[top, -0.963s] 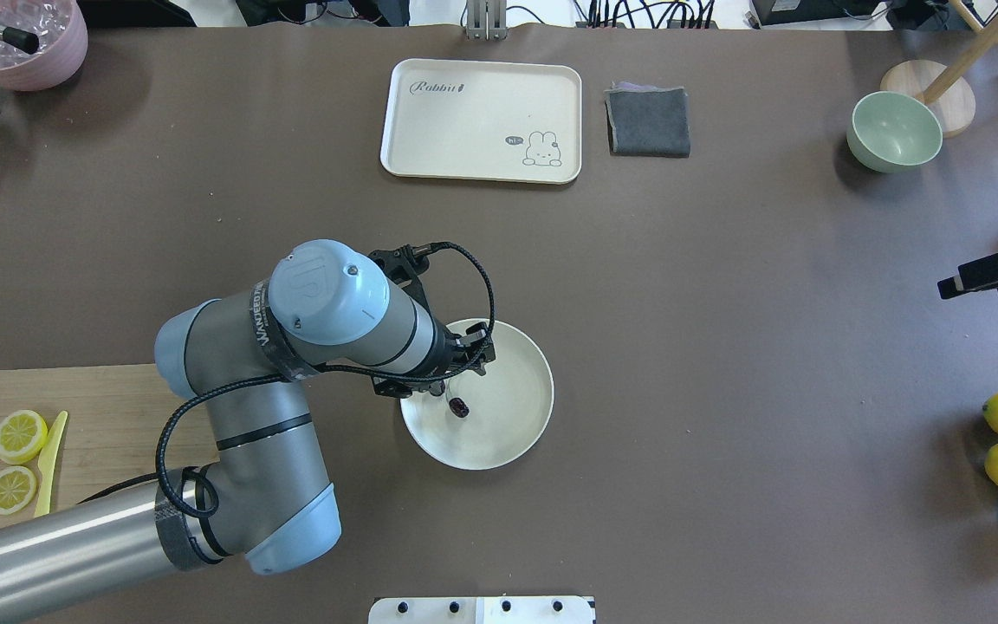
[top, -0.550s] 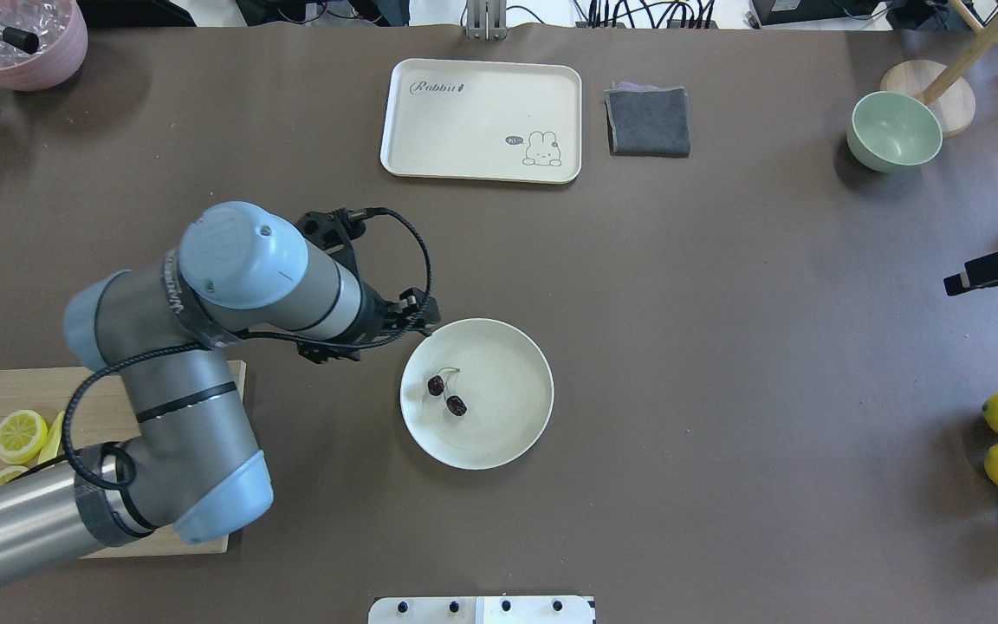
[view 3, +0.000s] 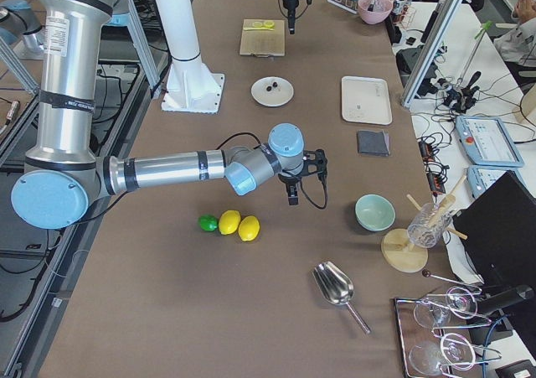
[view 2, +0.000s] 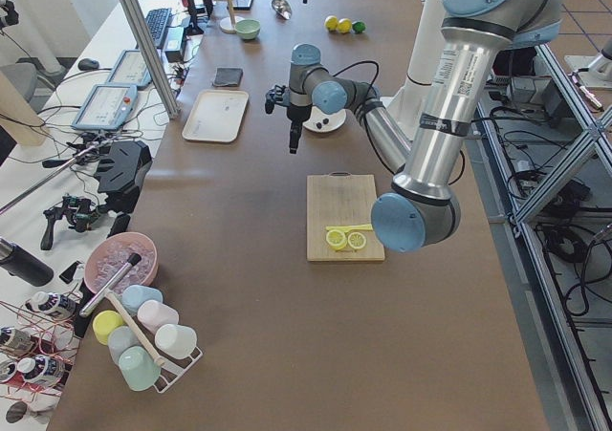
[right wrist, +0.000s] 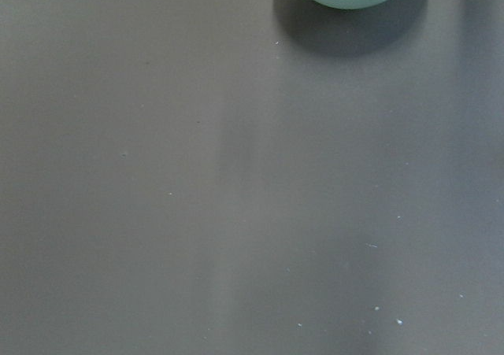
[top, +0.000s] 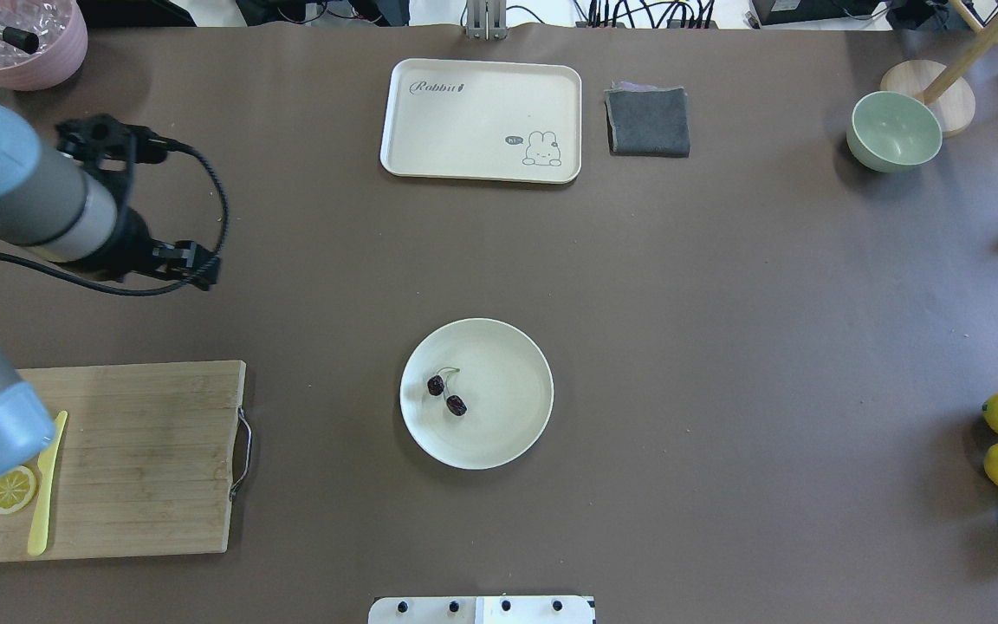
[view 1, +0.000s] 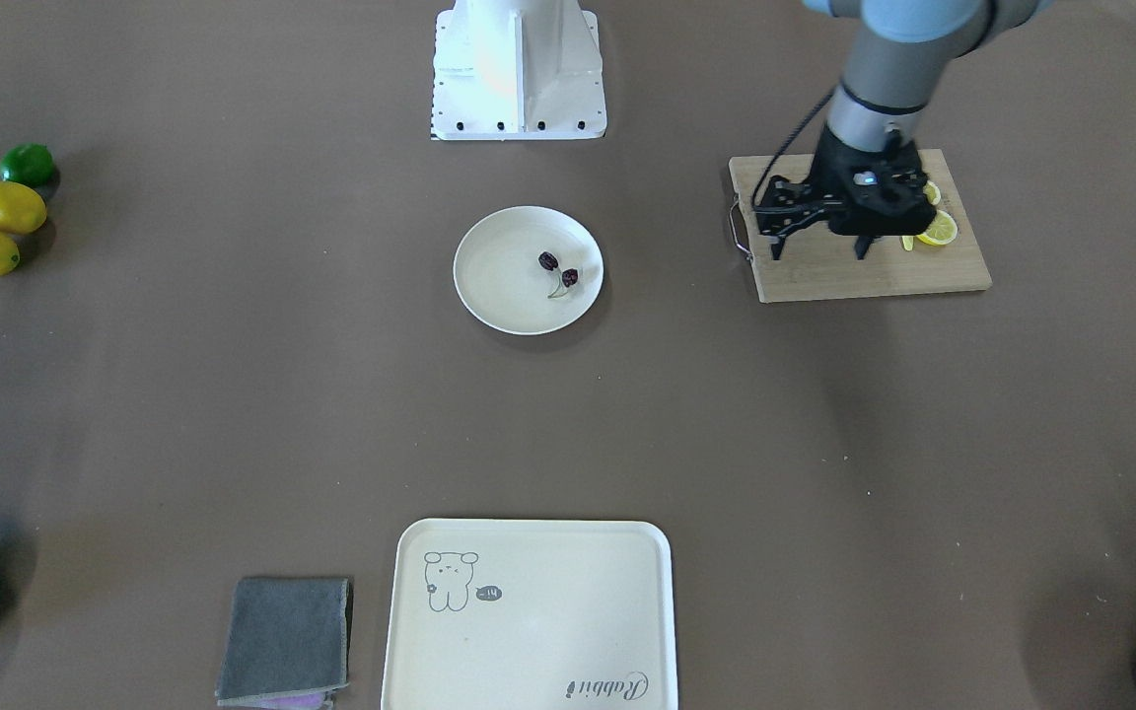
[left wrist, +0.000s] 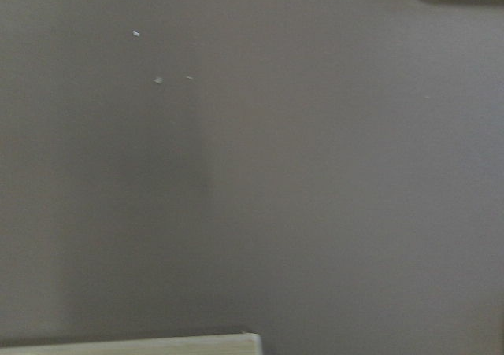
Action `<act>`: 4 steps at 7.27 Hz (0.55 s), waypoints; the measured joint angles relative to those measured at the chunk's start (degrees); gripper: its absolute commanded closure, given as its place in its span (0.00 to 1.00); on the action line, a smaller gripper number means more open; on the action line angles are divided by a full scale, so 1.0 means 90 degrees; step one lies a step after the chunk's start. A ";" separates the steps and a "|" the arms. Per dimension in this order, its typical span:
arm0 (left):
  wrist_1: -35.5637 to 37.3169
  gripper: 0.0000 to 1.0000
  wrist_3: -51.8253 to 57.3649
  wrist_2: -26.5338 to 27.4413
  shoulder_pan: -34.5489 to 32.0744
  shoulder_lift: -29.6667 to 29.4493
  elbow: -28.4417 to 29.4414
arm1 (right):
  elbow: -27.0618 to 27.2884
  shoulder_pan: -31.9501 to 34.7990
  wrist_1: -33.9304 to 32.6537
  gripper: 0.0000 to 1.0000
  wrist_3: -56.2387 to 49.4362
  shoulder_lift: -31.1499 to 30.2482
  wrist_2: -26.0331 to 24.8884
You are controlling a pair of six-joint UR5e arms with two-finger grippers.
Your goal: Place red cherry on plate
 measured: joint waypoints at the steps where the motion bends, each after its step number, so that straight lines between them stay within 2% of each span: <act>1: 0.0043 0.02 0.1578 -0.0537 -0.0823 0.0599 -0.0028 | 0.0018 0.0147 -0.0142 0.00 -0.0274 -0.0016 0.0062; 3: 0.0060 0.02 0.5096 -0.1451 -0.2779 0.1372 0.0794 | 0.0044 0.0329 -0.0223 0.00 -0.0433 -0.0027 0.0181; 4: 0.0067 0.02 0.6124 -0.1720 -0.3392 0.1515 0.1260 | 0.0043 0.0407 -0.0229 0.00 -0.0457 -0.0030 0.0196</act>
